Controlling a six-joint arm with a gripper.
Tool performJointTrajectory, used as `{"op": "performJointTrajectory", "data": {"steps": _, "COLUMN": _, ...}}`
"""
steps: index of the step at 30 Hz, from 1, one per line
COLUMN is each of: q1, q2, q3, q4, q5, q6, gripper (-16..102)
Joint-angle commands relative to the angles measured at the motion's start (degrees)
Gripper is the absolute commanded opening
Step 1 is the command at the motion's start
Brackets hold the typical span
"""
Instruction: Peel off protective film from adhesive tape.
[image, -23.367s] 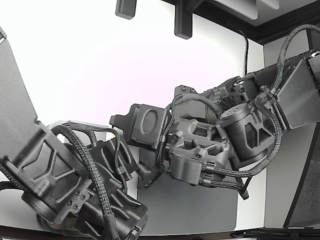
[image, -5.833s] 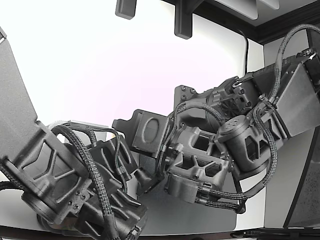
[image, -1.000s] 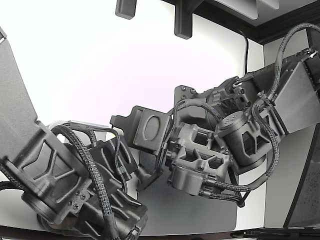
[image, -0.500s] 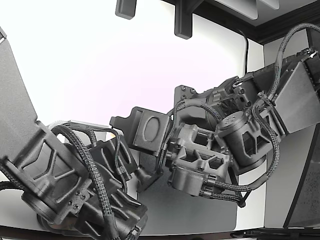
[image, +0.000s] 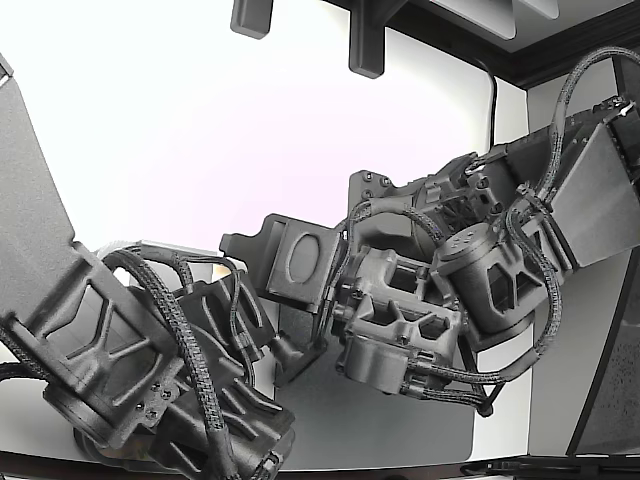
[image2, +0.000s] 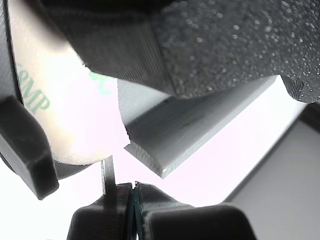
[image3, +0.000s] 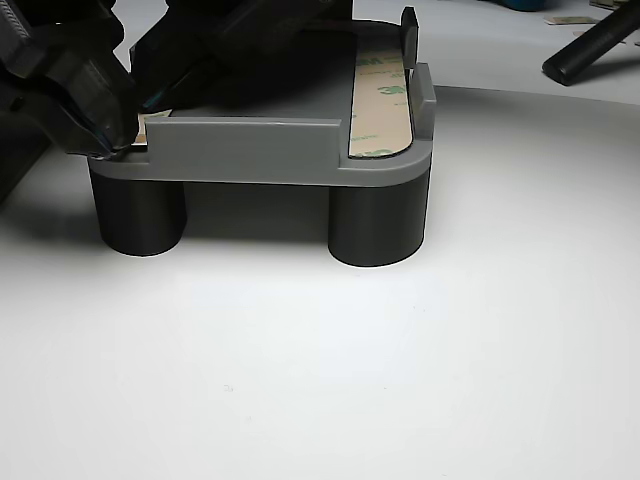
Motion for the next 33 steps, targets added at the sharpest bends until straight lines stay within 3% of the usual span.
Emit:
{"op": "performJointTrajectory", "data": {"steps": 1, "q1": -0.5, "q2": 0.8, "q3": -1.8, "q4": 0.0, "q5": 0.2, "q6": 0.3, "gripper": -11}}
{"op": "performJointTrajectory", "data": {"steps": 33, "q1": 0.4, "q2": -0.4, "q3": -3.7, "q4": 3.3, "q5": -0.2, "q6": 3.1, "gripper": -11}}
